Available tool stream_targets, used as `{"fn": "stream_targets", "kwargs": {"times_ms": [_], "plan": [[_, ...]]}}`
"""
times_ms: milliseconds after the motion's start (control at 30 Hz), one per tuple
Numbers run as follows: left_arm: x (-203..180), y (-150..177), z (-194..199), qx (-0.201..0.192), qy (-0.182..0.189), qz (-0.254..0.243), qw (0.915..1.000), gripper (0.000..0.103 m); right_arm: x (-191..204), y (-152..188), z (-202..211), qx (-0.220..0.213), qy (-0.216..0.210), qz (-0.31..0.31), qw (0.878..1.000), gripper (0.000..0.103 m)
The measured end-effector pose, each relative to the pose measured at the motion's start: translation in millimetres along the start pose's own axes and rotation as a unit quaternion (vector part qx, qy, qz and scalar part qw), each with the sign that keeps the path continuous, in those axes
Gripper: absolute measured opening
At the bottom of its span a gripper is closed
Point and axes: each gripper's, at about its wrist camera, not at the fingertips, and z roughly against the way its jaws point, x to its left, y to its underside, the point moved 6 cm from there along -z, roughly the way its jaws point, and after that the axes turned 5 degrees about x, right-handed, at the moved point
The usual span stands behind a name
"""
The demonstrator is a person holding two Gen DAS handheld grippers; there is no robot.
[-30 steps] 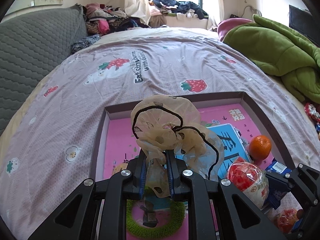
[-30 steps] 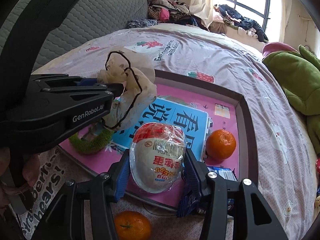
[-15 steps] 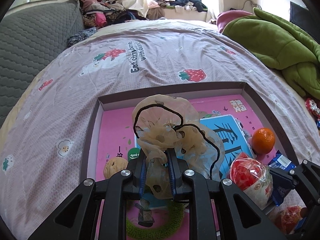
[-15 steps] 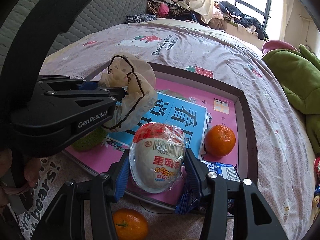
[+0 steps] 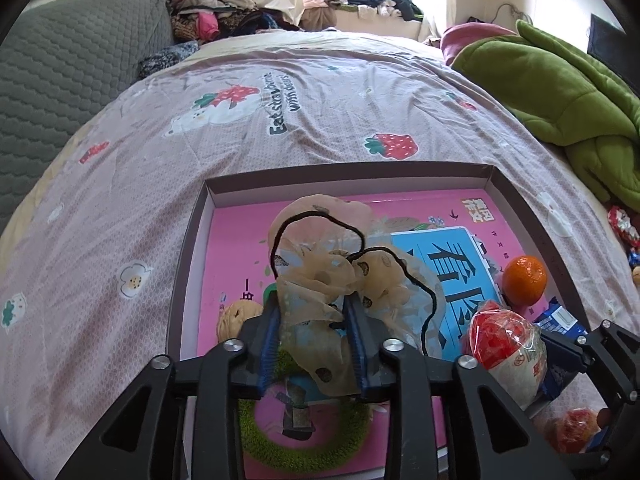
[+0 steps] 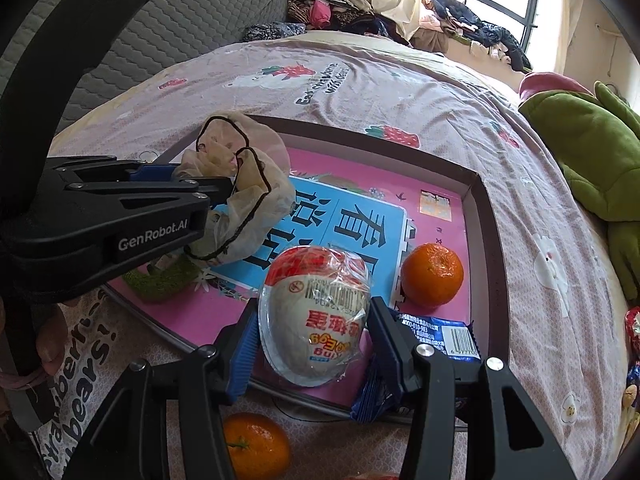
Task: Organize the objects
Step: 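Open the left tool to drop the scrunchie in the tray while the right tool releases the egg packet there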
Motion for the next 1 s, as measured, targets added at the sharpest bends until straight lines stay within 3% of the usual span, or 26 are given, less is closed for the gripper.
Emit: {"fn": "stream_targets", "kwargs": {"times_ms": [533, 1000], "plan": [[6, -2, 29, -0.018, 0.019, 0.015, 0.9995, 0.056, -7, -8, 15, -0.021, -0.002, -0.021, 1.0, 0.058], [22, 13, 54, -0.029, 0.008, 0.043, 0.9987, 0.057, -5, -11, 28, -0.039, -0.002, -0.024, 0.999, 0.058]]}}
